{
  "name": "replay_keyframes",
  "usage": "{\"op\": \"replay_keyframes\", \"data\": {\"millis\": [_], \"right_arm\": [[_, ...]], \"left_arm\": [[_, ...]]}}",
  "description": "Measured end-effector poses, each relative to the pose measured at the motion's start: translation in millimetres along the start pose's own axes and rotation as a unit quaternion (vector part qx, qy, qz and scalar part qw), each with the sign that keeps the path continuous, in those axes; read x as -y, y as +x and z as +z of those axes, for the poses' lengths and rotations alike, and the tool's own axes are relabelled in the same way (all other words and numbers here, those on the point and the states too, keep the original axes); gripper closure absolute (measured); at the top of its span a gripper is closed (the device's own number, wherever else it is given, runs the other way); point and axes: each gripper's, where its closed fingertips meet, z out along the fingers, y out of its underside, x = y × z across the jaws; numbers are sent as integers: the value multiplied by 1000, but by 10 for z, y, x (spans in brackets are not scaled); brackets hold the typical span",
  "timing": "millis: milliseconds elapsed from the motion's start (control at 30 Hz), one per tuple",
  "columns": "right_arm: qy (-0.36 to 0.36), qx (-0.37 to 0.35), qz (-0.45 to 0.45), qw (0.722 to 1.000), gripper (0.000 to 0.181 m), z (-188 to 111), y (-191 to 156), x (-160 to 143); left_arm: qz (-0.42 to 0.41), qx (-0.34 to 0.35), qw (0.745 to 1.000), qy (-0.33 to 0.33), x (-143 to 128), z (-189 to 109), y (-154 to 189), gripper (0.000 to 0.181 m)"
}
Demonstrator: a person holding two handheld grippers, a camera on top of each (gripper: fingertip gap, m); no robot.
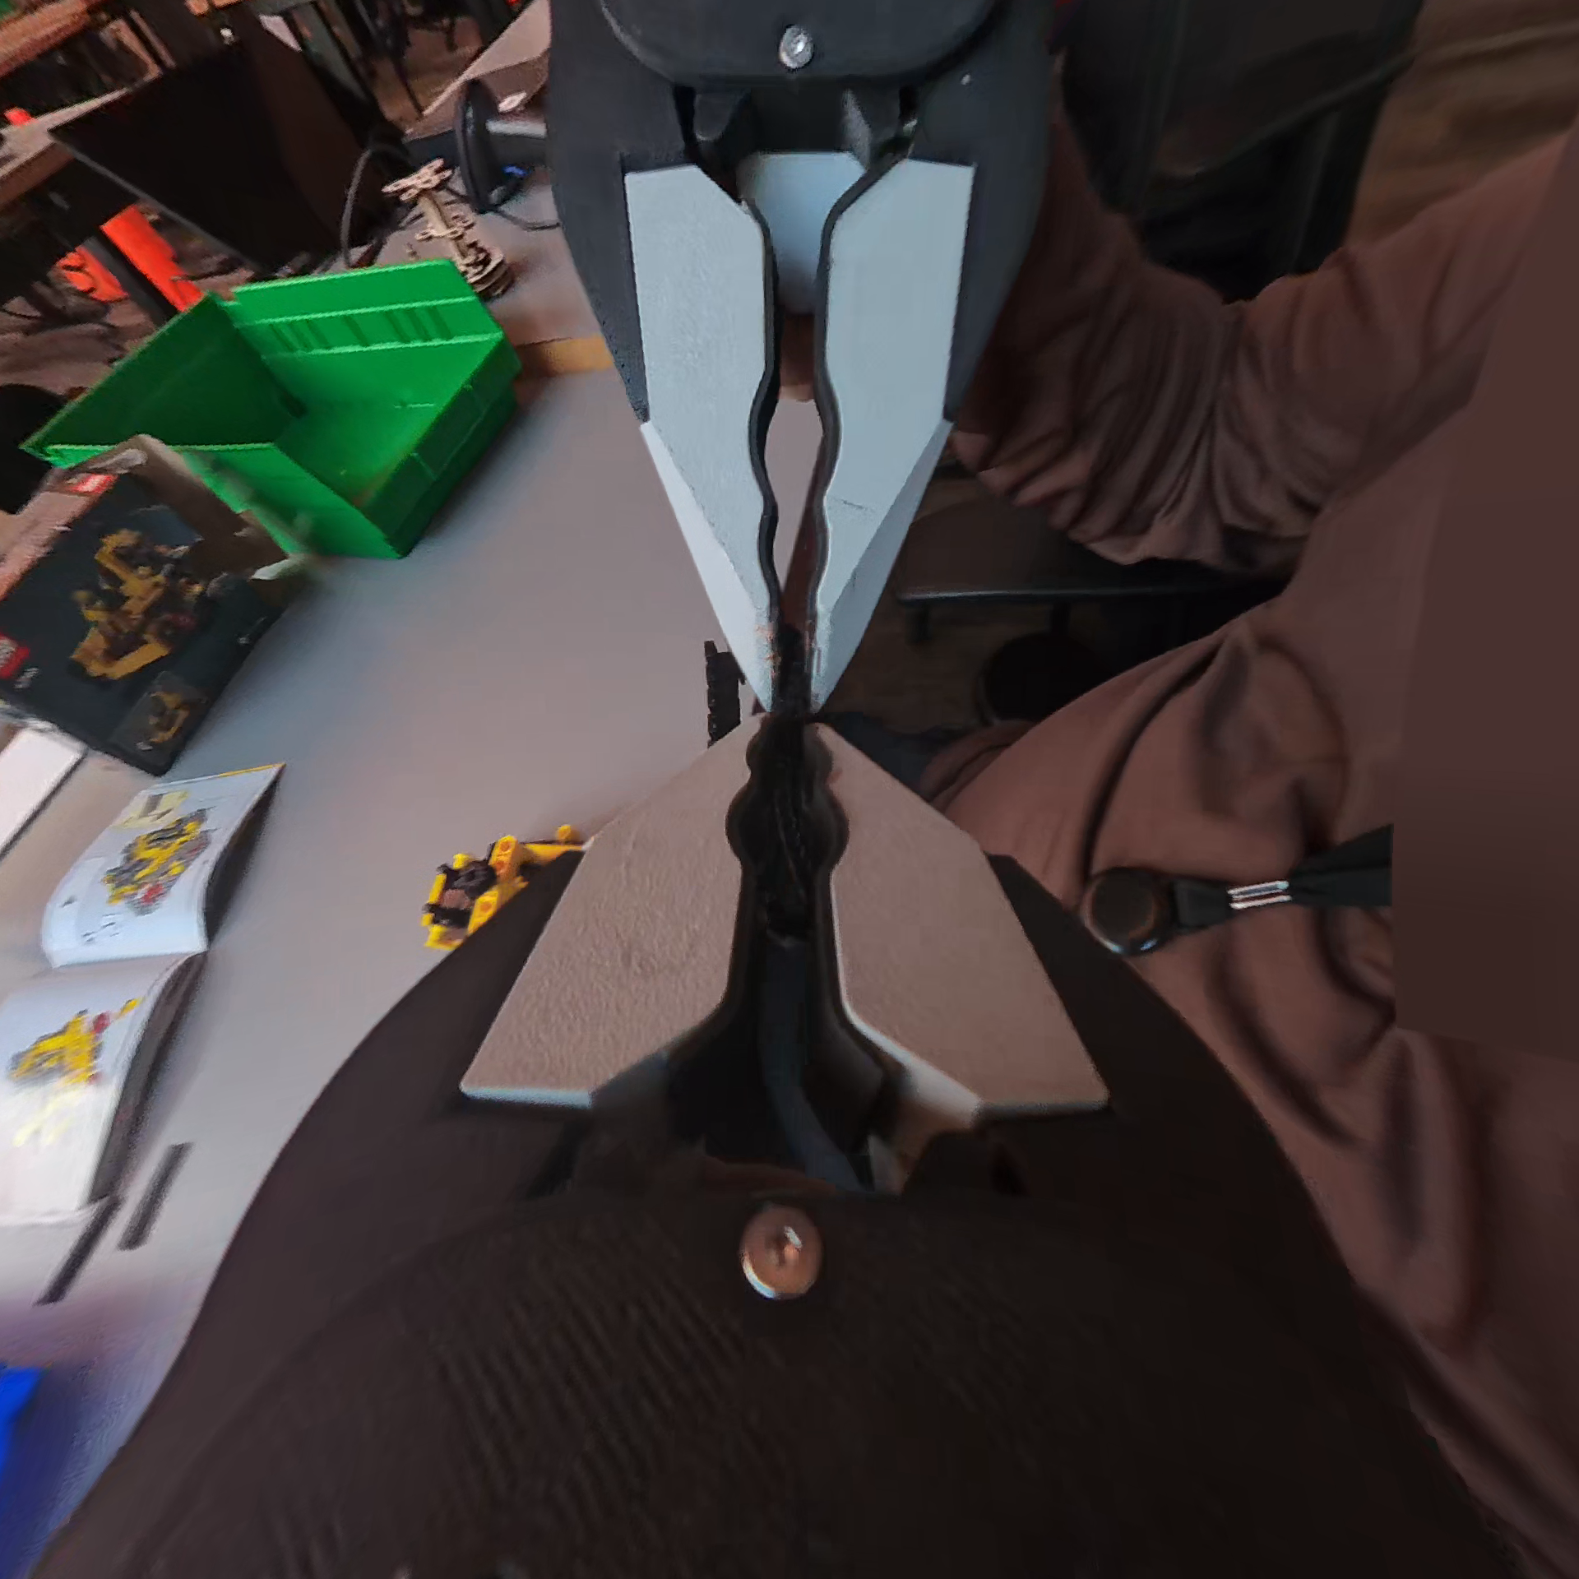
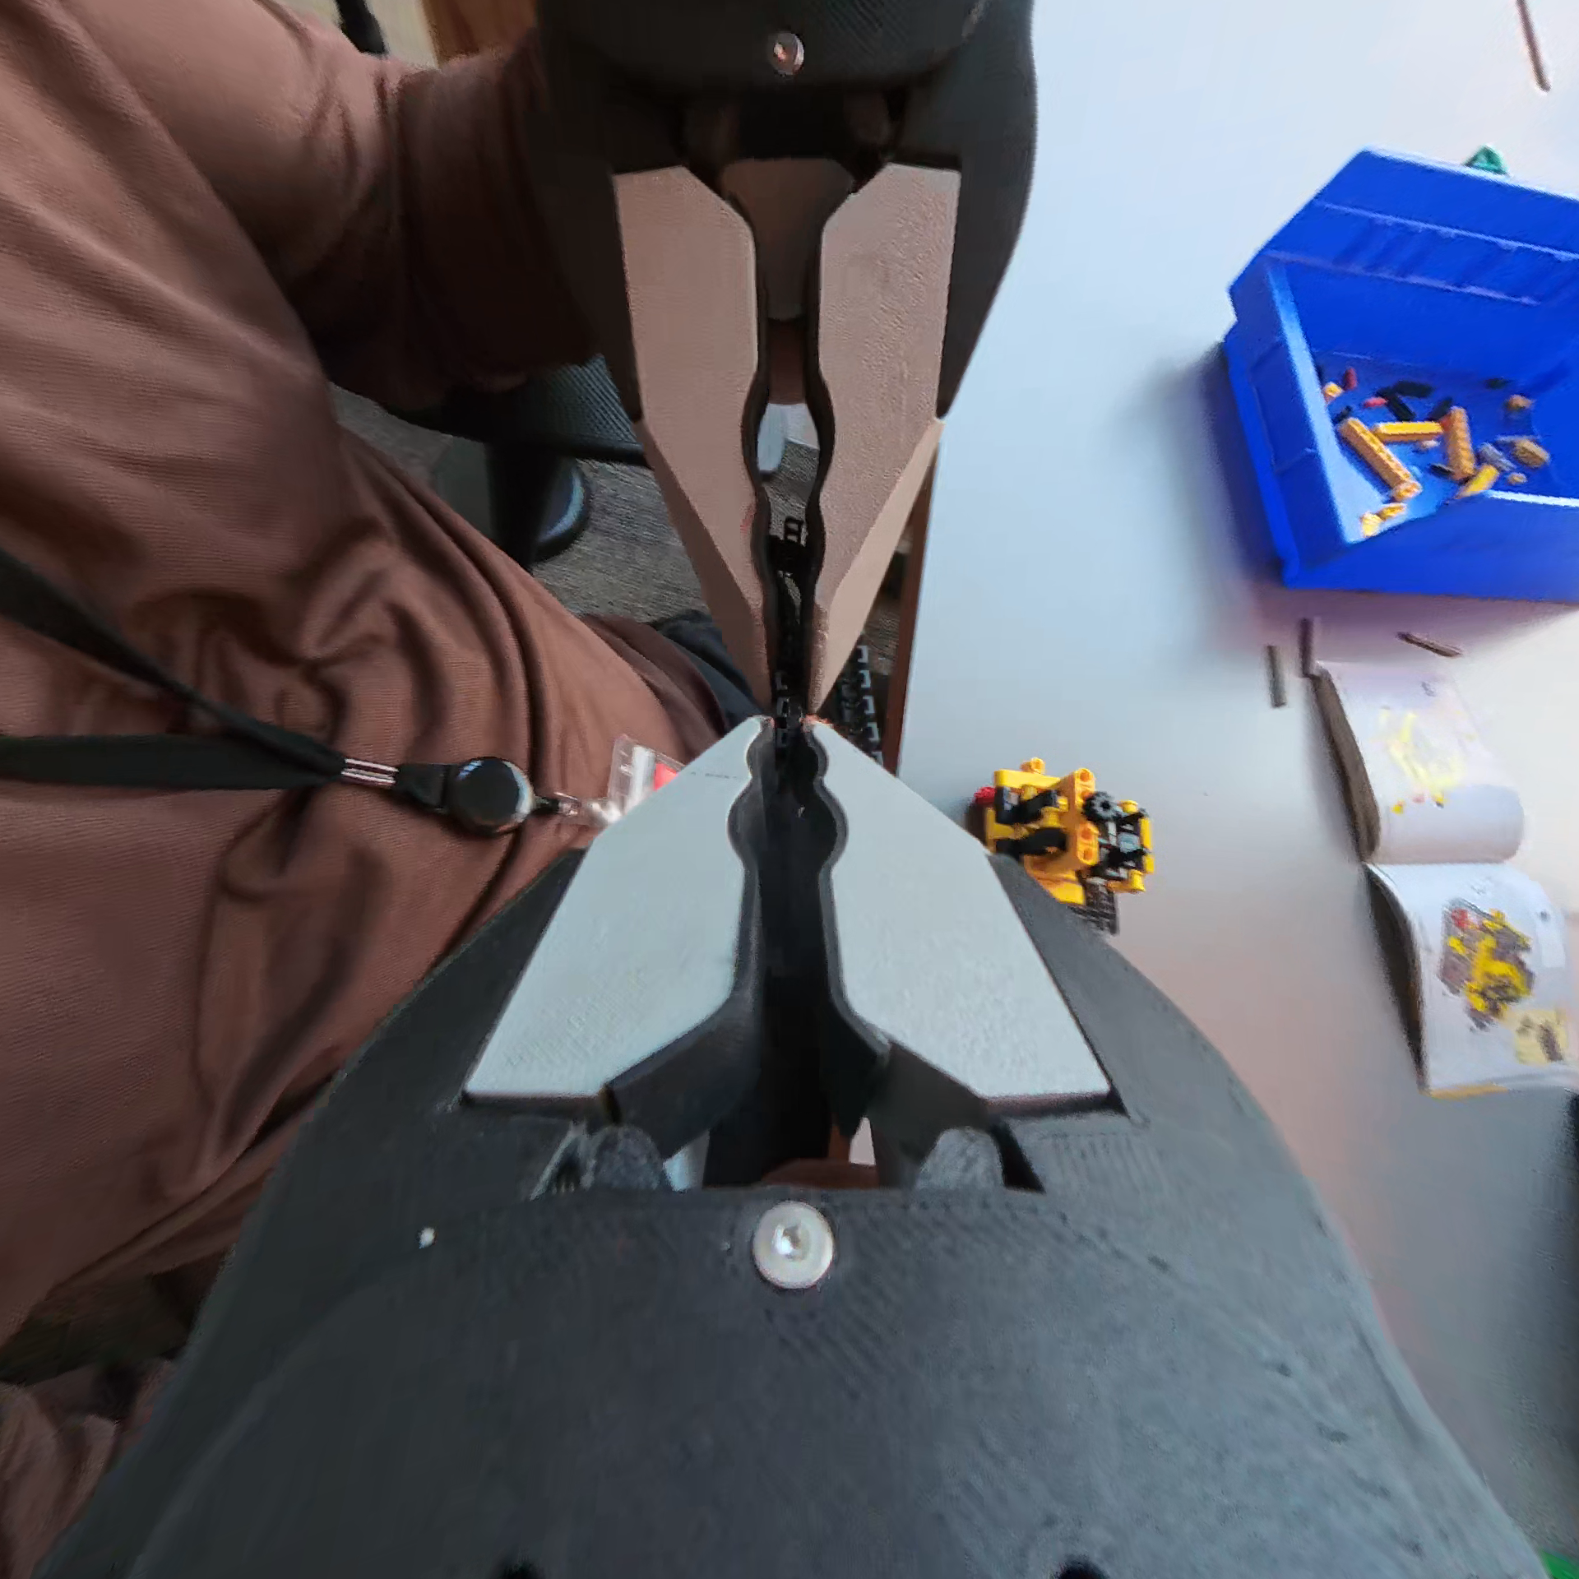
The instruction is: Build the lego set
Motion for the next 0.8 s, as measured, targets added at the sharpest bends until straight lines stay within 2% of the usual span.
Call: {"op": "replay_keyframes", "data": {"millis": [167,300,533,800], "right_arm": [[27,67,23,997,179,-45,-119,27],[72,174,60,980,179,-125,-339,157],[114,232,105,960,180,-187,-325,238],[117,221,105,963,180,-204,-331,268]], "left_arm": [[-31,-53,998,24,59,-18,101,179],[-89,-169,979,71,191,-123,337,179],[-131,-198,966,103,279,-178,314,179],[-127,-196,966,111,306,-200,328,179]]}}
